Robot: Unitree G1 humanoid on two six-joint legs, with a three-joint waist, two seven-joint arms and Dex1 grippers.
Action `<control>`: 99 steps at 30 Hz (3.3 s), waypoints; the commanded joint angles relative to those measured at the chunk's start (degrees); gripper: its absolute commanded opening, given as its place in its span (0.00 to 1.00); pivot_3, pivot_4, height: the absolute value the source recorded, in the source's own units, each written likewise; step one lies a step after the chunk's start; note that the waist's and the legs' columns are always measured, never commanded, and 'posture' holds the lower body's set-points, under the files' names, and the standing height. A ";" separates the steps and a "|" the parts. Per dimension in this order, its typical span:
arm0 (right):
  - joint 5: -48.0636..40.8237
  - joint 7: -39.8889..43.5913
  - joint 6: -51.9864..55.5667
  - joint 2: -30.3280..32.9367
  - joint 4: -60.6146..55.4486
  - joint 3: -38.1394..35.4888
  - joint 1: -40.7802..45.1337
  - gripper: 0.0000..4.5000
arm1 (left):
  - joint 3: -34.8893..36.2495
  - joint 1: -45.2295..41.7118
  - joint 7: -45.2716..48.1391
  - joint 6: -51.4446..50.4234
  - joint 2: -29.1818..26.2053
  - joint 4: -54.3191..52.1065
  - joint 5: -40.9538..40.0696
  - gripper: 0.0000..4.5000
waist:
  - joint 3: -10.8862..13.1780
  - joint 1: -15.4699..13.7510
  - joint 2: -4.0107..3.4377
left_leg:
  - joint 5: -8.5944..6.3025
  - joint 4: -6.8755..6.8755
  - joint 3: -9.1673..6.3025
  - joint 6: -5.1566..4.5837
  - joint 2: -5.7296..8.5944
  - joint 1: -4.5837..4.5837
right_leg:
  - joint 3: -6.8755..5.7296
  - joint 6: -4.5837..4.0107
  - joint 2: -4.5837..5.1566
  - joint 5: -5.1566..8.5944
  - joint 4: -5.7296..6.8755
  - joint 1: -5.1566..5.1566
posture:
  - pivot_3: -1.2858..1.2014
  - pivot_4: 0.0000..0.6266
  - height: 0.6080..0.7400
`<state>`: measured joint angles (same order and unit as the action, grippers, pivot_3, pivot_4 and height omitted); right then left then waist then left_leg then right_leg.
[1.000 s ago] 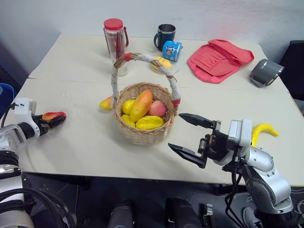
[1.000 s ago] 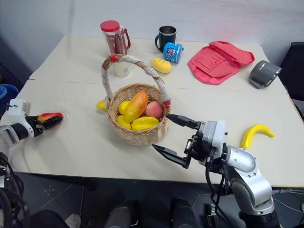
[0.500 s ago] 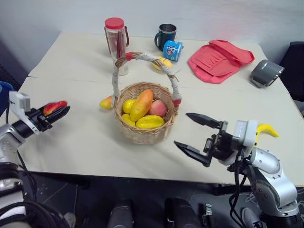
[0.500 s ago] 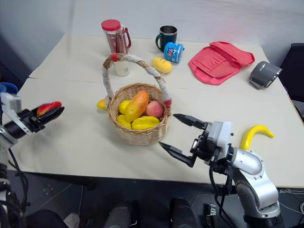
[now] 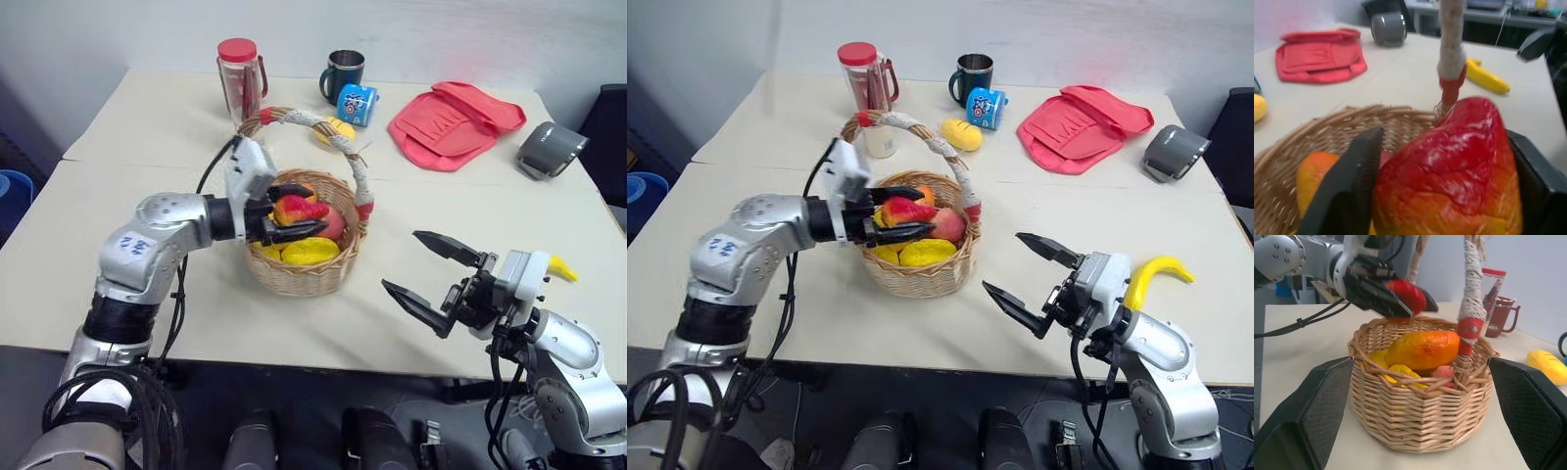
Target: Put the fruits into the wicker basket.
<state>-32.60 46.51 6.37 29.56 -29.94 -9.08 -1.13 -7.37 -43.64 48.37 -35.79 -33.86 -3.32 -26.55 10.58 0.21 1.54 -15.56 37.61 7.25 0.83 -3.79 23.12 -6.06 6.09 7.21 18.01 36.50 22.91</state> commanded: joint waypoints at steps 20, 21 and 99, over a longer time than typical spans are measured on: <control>-5.54 -0.80 -0.60 -1.63 -4.55 1.66 4.66 1.00 | 48.97 37.72 2.04 16.10 -10.86 15.26 -6.18 0.99 | 0.06 0.88 -0.10 | -0.25 -0.07 -0.38 -0.41 -0.02 -0.08 | 0.03 -0.02 0.22 0.01 0.01 0.07 | 0.52 0.24 1.00; -5.69 -1.30 -0.23 -1.79 -4.75 2.03 5.62 1.00 | 50.21 39.08 1.53 17.71 -10.92 18.34 -5.63 0.99 | 0.06 0.97 -0.10 | -0.26 -0.10 -0.40 -0.41 -0.02 -0.07 | 0.01 -0.02 0.21 0.01 -0.02 0.07 | 0.52 0.24 1.00; -5.42 1.94 4.40 3.22 -0.97 0.09 7.88 1.00 | 7.61 9.37 0.42 2.28 -8.80 -10.26 -2.12 0.50 | 0.07 -0.19 0.07 | -0.41 0.42 0.87 -0.33 -0.04 0.06 | 0.18 0.01 0.26 -0.15 0.31 0.55 | 0.52 0.24 1.00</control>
<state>-37.08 49.08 11.25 33.12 -28.13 -7.69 7.09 0.37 -33.37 48.32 -34.80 -42.67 -13.18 -29.61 10.65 0.02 1.61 -15.97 38.03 8.15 0.48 -3.83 23.19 -5.89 6.10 7.47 17.86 36.81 23.47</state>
